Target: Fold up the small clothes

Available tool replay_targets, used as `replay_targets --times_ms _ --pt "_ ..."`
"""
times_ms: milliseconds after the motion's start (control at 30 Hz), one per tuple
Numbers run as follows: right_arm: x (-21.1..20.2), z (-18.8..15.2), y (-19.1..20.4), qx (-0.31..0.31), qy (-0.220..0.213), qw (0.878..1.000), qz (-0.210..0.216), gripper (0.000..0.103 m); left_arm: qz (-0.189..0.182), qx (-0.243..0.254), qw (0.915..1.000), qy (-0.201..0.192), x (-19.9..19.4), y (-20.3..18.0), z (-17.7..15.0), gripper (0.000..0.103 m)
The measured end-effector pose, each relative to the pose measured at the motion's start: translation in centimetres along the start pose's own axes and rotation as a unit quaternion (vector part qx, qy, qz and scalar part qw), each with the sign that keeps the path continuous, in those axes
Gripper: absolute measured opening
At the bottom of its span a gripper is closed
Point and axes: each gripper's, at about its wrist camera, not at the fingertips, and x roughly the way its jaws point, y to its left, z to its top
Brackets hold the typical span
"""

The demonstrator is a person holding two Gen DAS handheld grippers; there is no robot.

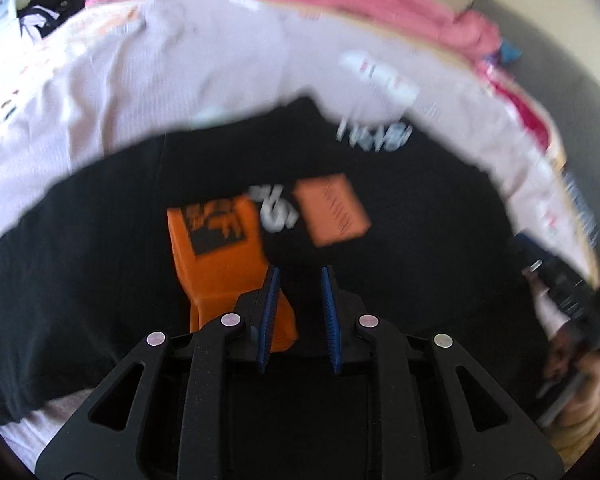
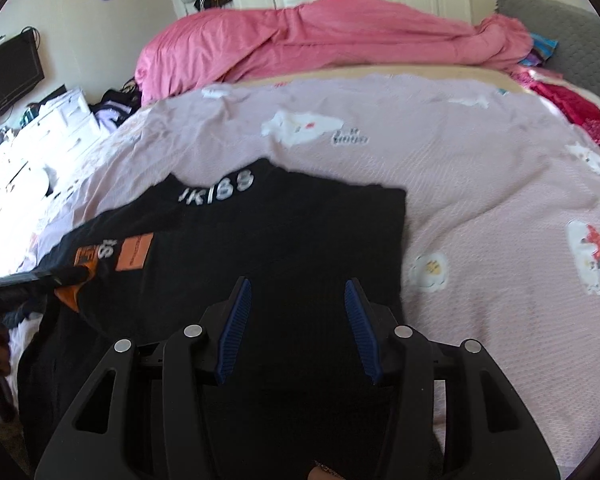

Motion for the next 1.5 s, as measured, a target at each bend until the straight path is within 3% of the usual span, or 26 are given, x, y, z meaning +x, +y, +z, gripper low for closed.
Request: replay_targets --times_ms 100,167,400,467,600,733,900,1233,1500 --pt "1.3 -0.4 -1.1 0.012 0.044 0.999 -0.024 0.049 -0.004 -0.002 1.0000 0.004 0.3 1.1 -0.9 0.016" --pt "1.9 -0.6 -1.8 0.024 0.066 0.997 -0.010 0.048 -0.022 -0.023 0.9995 0.001 -0.1 2.2 -1.2 0.016" --pt "1.8 -1.0 -1.4 0.017 0.066 0.998 -0.015 0.051 -0.033 -0.037 0.9987 -0.012 -1.0 2.8 -2.0 0.017" --pt "1.3 -1.0 -1.1 0.022 0.061 0.998 -0.004 0.061 -0.029 -0.036 0.9988 -0.016 -1.5 2.8 -2.2 0.020" --pt "0.7 -0.9 -0.5 0.016 0.050 0.999 -0.005 0.065 -0.025 -0.036 0.9987 -0.024 -2.3 2.9 -2.7 0.024" --pt "0.2 -1.1 0.1 0.012 0.044 0.999 -0.006 0.069 -0.032 -0.044 0.9981 -0.029 -3.1 3.3 -2.8 0.039" --pt "-1.0 -1.1 1.5 -0.001 0.020 1.000 0.002 0.077 -0.022 -0.047 0.9978 -0.041 -4.2 3.7 -3.4 0.048" --pt "-2.4 -2.4 2.9 0.002 -0.003 1.000 -0.002 0.093 -0.003 -0.046 0.9957 -0.080 -6.5 4.2 -4.2 0.084" --pt "-3.1 -2.7 3.8 0.019 -0.021 1.000 0.002 0.097 0.008 -0.057 0.9924 -0.109 -8.4 5.3 -4.4 0.093"
